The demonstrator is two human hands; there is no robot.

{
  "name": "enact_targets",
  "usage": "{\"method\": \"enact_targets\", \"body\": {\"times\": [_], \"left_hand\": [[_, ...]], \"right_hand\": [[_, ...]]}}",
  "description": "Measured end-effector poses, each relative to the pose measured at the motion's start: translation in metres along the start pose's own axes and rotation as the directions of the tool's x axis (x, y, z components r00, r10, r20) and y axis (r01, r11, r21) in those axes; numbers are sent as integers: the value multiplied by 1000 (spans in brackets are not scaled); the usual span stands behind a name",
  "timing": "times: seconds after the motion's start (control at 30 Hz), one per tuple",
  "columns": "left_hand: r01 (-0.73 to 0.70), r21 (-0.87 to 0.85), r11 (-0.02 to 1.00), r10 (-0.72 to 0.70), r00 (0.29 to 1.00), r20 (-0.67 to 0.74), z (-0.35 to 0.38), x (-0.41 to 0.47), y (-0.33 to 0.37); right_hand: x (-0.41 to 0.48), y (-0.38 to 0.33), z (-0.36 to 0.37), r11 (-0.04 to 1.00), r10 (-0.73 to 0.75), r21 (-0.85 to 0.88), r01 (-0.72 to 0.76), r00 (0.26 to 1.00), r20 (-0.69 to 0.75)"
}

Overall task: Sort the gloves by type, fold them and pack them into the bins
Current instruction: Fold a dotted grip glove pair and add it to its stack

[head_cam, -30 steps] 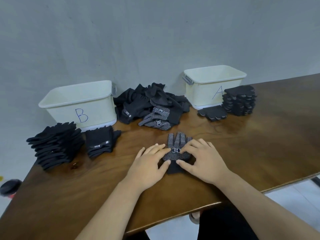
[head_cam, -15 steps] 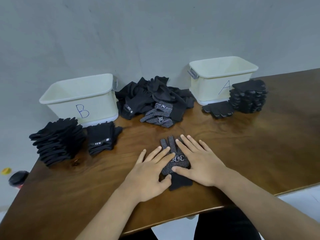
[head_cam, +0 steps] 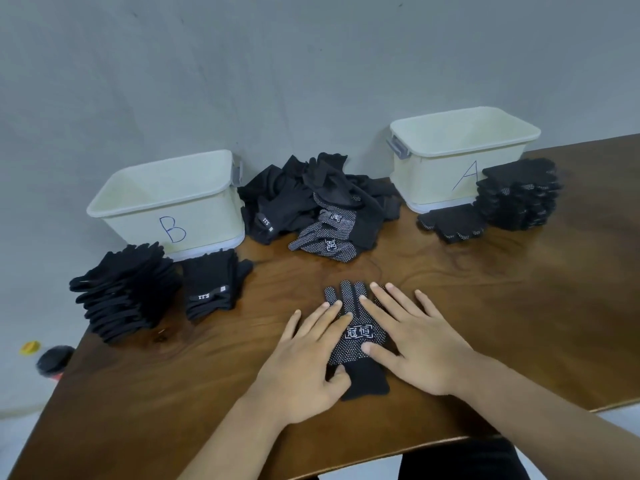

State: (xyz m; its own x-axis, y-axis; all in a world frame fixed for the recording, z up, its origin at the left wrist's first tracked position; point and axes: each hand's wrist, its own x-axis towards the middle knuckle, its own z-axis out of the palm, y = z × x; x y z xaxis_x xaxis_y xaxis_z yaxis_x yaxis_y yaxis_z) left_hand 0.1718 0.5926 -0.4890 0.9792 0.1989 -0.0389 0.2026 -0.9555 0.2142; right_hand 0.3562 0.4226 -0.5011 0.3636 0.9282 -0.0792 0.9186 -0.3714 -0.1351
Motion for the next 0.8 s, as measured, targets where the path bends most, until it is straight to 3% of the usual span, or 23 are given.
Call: {"method": "enact_targets", "body": {"times": [0.4,0.53,0.7,0.8], "left_hand": [[-4,-41,999,5,1000,6,-6,1,-5],[32,-89,996,-36,999,-40,-6,7,-5],[50,48,998,-51,999,16,-1,19,-6],[54,40,998,-55,998,20,0,19,-5]], "right_hand": [[1,-4,-5,1000,-7,7,7,1000,23],[4,0,-6,999,-4,44,6,999,-45],[20,11,-4,998,-30,61,33,998,-46],[31,20,-8,996,5,88,2,997,-79]]}}
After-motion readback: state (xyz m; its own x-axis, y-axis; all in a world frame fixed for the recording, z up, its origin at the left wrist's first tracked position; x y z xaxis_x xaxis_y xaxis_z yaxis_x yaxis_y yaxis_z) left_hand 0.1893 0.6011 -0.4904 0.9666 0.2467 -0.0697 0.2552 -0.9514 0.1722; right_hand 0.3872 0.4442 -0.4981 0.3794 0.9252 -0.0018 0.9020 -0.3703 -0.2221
